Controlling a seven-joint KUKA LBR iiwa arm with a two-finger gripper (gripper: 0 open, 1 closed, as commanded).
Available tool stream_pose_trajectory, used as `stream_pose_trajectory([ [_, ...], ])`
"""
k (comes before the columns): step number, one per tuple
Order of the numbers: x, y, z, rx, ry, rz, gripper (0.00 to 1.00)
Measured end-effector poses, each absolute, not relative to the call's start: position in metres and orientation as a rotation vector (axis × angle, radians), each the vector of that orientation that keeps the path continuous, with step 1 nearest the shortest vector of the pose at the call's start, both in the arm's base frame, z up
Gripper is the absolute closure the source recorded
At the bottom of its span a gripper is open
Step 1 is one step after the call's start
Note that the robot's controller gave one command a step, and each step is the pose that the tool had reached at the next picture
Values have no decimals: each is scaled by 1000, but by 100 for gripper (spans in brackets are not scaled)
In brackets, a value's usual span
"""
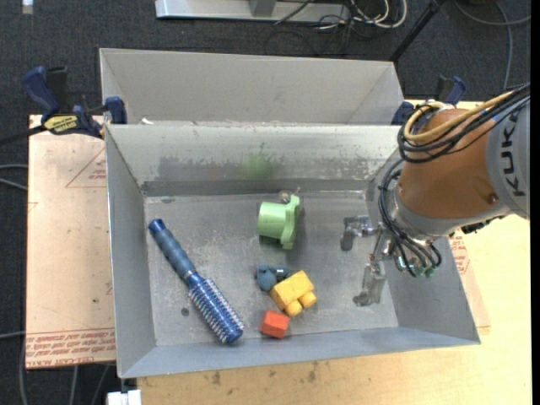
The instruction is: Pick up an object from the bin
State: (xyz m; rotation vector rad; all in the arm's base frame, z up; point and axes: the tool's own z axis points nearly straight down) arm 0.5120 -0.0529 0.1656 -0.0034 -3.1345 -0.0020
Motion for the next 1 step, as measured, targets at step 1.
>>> stream_pose_trajectory([
  [1, 510, 26, 66, 175, -3130, -6, 0],
])
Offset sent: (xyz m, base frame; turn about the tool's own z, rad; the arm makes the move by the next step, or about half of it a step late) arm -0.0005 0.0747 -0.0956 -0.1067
